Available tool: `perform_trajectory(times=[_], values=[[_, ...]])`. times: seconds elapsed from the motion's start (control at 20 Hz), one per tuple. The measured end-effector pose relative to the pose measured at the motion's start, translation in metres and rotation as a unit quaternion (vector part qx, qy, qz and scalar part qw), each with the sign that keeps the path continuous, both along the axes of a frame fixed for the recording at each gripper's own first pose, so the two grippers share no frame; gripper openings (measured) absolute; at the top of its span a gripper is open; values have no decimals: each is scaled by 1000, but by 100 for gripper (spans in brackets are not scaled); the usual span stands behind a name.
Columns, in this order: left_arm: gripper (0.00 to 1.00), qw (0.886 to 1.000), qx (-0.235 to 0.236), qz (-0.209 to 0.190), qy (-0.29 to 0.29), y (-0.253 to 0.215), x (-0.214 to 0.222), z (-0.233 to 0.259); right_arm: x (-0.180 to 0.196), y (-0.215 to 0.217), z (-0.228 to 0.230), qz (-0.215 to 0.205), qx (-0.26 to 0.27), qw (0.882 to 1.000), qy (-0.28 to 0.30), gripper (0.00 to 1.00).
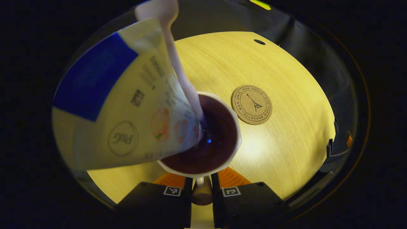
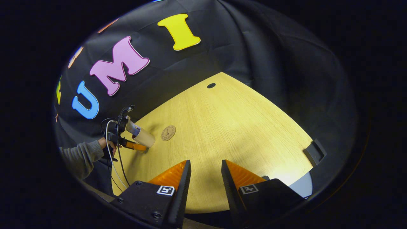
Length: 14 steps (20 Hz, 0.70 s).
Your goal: Put the toothbrush and toothpaste on the desktop into the cup, then pick up the cup and place it on the coaster on the desktop.
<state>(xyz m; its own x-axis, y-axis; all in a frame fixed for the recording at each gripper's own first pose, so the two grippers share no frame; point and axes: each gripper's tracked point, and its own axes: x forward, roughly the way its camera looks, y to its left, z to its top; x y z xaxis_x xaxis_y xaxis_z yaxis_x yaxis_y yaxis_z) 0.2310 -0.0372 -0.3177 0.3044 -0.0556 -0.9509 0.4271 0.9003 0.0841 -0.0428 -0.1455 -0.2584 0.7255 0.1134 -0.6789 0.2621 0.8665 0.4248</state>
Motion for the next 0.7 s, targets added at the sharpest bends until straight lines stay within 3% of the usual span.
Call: perform_trajectory(times=[0.05, 0.1, 0.15, 0.35, 0.45, 0.5, 0.65, 0.7], values=[[35, 1000, -2, -2, -3, 0, 0, 0, 0, 1, 0, 1, 0, 1000, 0, 59], [30, 1000, -4, 0, -5, 0, 0, 0, 0, 1, -1, 0, 0, 1000, 0, 59], [34, 1000, -8, 4, -11, 0, 2, 1, -1, 0, -1, 0, 0, 1000, 1, 59], [29, 1000, -19, 10, -18, -4, 0, 3, -1, -1, -2, -2, -1, 1000, 2, 59], [29, 999, -19, 2, -27, -7, 2, 8, 0, -2, -2, -2, -1, 1000, 2, 59], [34, 999, -19, -3, -33, -10, 3, 12, 0, -1, -2, -2, -1, 1000, 2, 59], [29, 999, -17, -26, -44, -24, 5, 22, 1, -1, -2, -1, 0, 1000, 2, 59], [34, 998, -18, -34, -46, -30, 5, 23, 1, 0, -2, -1, 0, 1000, 1, 59]])
